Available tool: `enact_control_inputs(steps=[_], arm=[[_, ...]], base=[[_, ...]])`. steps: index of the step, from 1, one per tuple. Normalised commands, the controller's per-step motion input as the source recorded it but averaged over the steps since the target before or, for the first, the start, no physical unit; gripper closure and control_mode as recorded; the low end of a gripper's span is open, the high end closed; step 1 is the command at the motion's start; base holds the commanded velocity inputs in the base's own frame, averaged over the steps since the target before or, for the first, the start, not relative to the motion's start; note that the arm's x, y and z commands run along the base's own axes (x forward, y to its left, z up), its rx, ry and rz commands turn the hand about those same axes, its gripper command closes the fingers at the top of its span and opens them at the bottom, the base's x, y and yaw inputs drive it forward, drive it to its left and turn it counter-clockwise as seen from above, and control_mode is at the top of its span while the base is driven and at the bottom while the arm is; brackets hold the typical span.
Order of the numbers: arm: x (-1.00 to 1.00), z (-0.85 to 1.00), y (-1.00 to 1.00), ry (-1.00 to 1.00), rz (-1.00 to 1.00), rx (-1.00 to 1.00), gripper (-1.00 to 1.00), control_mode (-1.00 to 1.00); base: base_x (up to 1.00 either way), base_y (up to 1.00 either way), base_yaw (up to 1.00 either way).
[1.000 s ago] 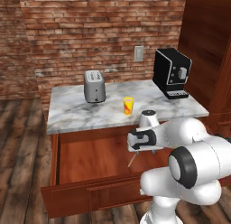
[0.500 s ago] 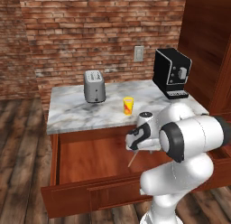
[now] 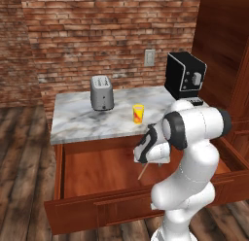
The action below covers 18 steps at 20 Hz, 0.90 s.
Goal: Pick up the straw from the left drawer and put it inside the smoothie cup.
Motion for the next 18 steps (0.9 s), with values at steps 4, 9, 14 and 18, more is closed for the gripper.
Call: enact_control_inputs(steps=[4,9,14,18], arm=[[0.26,-0.37,0.00,0.00,0.00,0.00,-1.00,-1.00],[0.25,-0.34,0.00,0.00,0.00,0.00,-1.00,-1.00],[0.20,-0.28,0.00,0.00,0.00,0.00,-1.00,-1.00],[0.17,-0.27,0.02,0.00,0.00,0.00,-1.00,-1.00]], base=[[0.00,0.00,0.00],[0.00,0.00,0.00],[0.00,0.00,0.00],[0.00,0.00,0.00]])
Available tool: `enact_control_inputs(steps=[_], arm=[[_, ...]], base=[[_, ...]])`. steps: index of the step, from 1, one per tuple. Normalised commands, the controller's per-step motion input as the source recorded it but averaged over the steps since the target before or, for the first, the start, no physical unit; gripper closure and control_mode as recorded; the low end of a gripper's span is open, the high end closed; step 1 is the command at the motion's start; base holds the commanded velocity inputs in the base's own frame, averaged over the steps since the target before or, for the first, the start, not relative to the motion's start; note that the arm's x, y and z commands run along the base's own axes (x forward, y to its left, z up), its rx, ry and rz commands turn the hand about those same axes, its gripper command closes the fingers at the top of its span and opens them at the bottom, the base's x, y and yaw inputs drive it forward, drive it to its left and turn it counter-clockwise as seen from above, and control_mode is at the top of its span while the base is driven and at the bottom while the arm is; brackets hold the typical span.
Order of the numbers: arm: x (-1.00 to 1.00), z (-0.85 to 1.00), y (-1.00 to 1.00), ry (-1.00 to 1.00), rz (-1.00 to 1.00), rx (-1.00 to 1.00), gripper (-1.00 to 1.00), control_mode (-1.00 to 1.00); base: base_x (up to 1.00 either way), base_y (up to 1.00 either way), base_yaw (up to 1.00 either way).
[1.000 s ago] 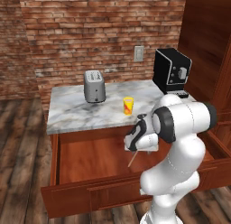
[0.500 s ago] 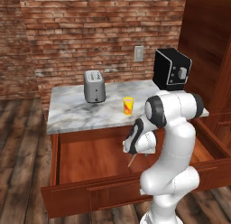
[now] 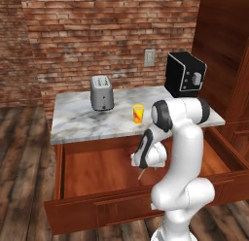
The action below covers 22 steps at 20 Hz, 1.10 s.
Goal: Pick up the straw from the left drawer and put it inside the smoothie cup.
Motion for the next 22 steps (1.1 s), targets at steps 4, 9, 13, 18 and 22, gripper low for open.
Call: enact_control_inputs(steps=[4,9,13,18,22], arm=[[0.18,-0.25,0.03,0.00,0.00,0.00,-1.00,-1.00],[0.22,-0.22,0.01,0.00,0.00,0.00,-1.00,-1.00],[0.22,-0.21,0.00,0.00,0.00,0.00,-1.00,-1.00],[0.14,-0.26,0.00,0.00,0.00,0.00,-1.00,-1.00],[0.01,-0.34,0.00,0.00,-0.02,0.00,1.00,-1.00]], base=[[0.00,0.00,0.00],[0.00,0.00,0.00],[0.00,0.00,0.00],[0.00,0.00,0.00],[0.00,0.00,0.00]])
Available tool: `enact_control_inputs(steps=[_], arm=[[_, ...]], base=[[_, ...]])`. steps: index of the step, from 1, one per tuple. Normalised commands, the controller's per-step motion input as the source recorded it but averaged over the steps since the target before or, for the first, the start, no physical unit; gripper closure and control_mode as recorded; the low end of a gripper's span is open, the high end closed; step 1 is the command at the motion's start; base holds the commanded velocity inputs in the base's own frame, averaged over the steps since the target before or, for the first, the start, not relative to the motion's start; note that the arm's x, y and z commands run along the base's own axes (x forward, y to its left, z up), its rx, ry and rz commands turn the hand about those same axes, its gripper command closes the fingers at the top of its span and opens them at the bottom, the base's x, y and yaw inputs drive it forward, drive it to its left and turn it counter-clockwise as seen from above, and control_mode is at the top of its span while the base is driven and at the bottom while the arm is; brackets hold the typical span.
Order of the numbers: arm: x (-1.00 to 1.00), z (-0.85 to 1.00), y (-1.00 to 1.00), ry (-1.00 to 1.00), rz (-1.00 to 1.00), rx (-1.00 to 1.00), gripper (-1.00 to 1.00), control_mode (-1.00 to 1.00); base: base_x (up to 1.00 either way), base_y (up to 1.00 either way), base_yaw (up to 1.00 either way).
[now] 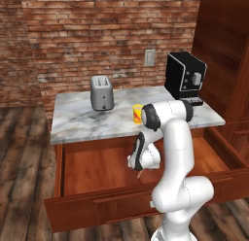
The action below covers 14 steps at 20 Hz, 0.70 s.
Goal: Pick up the straw from the left drawer and put it inside the smoothie cup.
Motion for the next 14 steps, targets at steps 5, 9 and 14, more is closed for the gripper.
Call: enact_control_inputs(steps=[5,9,14], arm=[[0.00,-0.36,0.01,0.00,-0.04,0.00,1.00,-1.00],[-0.09,-0.42,0.00,0.00,-0.05,0.00,1.00,-1.00],[-0.54,-0.47,-0.24,-0.01,-0.11,0.00,1.00,-1.00]], base=[[0.00,0.00,0.00],[0.00,0.00,0.00],[0.00,0.00,0.00]])
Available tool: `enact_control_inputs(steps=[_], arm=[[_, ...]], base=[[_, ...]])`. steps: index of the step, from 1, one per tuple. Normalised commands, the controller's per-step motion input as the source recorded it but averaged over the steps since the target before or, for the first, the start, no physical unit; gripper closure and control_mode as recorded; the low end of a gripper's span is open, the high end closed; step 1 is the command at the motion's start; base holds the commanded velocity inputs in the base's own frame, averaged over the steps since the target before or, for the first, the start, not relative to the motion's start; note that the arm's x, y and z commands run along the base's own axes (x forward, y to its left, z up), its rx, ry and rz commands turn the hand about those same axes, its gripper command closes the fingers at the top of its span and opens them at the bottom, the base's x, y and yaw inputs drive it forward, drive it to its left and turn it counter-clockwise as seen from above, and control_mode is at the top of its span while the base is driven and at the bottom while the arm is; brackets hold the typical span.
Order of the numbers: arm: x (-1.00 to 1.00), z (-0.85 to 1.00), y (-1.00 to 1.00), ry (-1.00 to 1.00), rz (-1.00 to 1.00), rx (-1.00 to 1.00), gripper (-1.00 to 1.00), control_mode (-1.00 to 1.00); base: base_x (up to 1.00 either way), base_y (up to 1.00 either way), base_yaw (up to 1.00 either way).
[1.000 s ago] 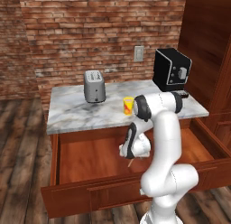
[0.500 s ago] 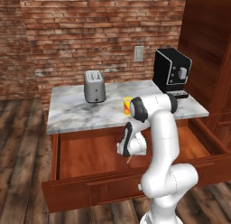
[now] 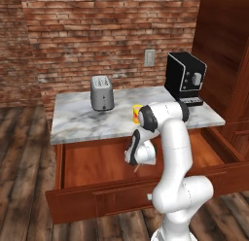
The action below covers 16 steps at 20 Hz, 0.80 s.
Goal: Pick up the straw from the left drawer and put it inside the smoothie cup.
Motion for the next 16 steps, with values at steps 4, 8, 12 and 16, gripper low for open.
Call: enact_control_inputs(steps=[4,8,12,16], arm=[[-0.58,-0.47,-0.44,-0.14,-0.10,0.00,1.00,-1.00],[-0.39,-0.17,-0.45,-0.27,-0.05,0.05,1.00,-1.00],[-0.13,0.12,-0.38,-0.18,-0.02,0.10,1.00,-1.00],[0.00,0.70,-0.23,-0.03,0.00,0.07,1.00,-1.00]], base=[[0.00,0.00,0.00],[0.00,0.00,0.00],[0.00,0.00,0.00],[0.00,0.00,0.00]])
